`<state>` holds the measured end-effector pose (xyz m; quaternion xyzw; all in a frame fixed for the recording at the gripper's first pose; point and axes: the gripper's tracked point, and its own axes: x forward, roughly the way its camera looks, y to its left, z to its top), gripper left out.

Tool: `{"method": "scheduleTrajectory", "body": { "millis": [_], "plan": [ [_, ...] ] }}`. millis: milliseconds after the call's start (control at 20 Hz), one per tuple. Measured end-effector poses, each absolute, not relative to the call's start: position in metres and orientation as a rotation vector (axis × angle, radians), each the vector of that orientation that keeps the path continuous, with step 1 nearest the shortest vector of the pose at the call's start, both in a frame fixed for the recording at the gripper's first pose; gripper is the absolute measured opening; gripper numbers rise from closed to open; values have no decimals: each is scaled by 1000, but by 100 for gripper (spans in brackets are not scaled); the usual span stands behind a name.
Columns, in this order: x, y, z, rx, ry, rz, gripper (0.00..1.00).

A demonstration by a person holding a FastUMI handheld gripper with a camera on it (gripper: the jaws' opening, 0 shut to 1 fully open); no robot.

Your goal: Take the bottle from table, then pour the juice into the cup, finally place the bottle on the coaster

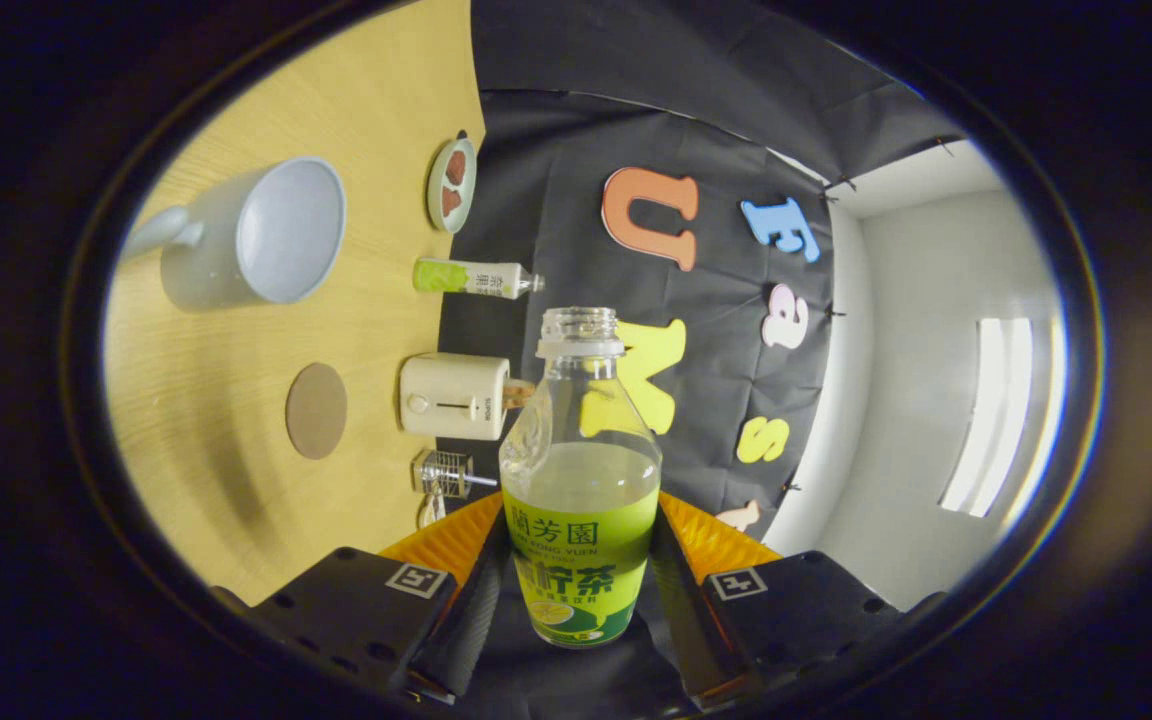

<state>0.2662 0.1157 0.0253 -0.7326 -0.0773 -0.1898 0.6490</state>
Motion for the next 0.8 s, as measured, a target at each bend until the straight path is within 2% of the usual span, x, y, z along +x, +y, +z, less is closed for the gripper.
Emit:
{"method": "scheduleTrajectory", "body": {
  "millis": [800],
  "plan": [
    [270,129,22,-1813,-168,-450,80]
  ]
}}
